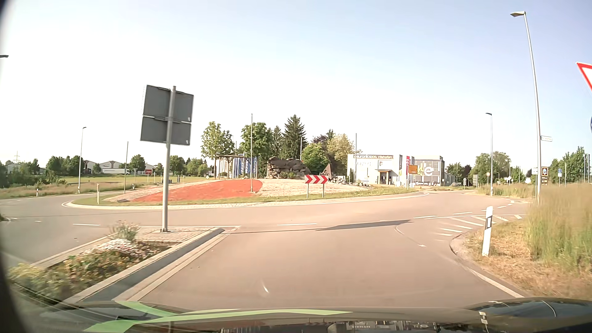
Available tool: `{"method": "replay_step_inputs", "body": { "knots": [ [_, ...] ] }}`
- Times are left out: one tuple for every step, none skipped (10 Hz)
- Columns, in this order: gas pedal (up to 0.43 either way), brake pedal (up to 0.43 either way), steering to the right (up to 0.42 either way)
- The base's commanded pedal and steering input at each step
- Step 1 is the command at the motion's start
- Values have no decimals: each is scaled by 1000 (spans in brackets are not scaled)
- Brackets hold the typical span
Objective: Follow the waypoints while adhering to traffic rules and regulations
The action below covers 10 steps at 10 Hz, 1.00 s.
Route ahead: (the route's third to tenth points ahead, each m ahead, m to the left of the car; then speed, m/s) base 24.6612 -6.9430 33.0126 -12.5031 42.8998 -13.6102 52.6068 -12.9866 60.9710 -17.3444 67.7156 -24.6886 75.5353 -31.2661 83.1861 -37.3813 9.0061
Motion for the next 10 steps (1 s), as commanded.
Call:
{"method": "replay_step_inputs", "body": {
  "knots": [
    [0,0,107],
    [0,0,109],
    [0,0,112],
    [20,0,118],
    [20,0,121],
    [39,0,125],
    [59,0,125],
    [67,0,124],
    [110,0,119],
    [150,0,117]
  ]
}}
